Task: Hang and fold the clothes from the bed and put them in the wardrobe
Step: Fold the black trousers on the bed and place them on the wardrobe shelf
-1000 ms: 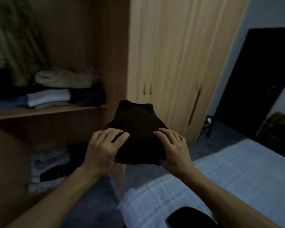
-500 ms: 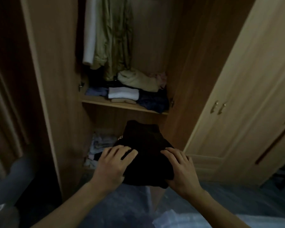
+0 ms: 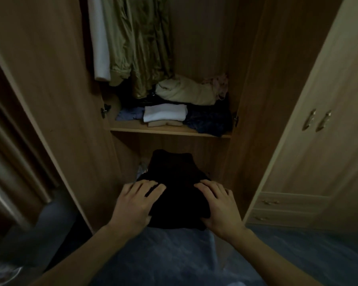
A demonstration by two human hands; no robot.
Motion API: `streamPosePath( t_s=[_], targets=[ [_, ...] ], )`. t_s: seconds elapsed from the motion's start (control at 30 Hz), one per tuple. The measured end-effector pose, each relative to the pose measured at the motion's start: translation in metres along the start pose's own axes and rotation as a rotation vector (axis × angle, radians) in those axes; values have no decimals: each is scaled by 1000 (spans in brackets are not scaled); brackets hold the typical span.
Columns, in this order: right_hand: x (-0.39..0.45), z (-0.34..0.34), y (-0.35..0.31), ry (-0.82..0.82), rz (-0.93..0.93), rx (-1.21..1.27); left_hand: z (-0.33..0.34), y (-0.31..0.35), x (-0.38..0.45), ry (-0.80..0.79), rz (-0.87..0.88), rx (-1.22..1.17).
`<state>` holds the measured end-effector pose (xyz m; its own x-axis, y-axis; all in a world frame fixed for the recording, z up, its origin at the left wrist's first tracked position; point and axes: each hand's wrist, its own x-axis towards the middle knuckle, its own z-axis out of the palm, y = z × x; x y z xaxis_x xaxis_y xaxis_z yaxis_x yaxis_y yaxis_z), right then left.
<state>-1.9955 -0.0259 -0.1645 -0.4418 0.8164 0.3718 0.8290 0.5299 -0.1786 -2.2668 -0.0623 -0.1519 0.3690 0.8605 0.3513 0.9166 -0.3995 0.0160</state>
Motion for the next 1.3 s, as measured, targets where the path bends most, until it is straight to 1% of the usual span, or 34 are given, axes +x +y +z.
streamPosePath(
  t_s=[0.13, 0.23, 0.53, 0.7, 0.87, 1.0, 1.13, 1.2, 1.3],
  targets=[
    [27, 24, 12, -62, -22, 37, 16, -19, 15, -56, -34, 4],
    [53, 43, 19, -77, -33, 39, 29, -39, 29, -87, -61, 9],
    [138, 89, 27, -172, -30, -39, 76, -119, 76, -109, -86, -72],
    [163, 120, 32, -261, 46, -65, 115, -156, 101, -157, -29, -142],
    [184, 146, 50, -335, 146, -58, 149, -177, 133, -219, 13, -174],
    [210, 174, 76, -366, 163, -25, 178, -195, 162, -286, 30, -149],
    [240, 209, 109, -406, 161, 42, 208, -210, 190, -350, -4, -132],
    [257, 233, 124, -422, 154, 76, 226, -223, 205, -344, -8, -155],
    [283, 273, 146, -415, 142, 108, 260, -245, 225, -242, -18, -139]
  ],
)
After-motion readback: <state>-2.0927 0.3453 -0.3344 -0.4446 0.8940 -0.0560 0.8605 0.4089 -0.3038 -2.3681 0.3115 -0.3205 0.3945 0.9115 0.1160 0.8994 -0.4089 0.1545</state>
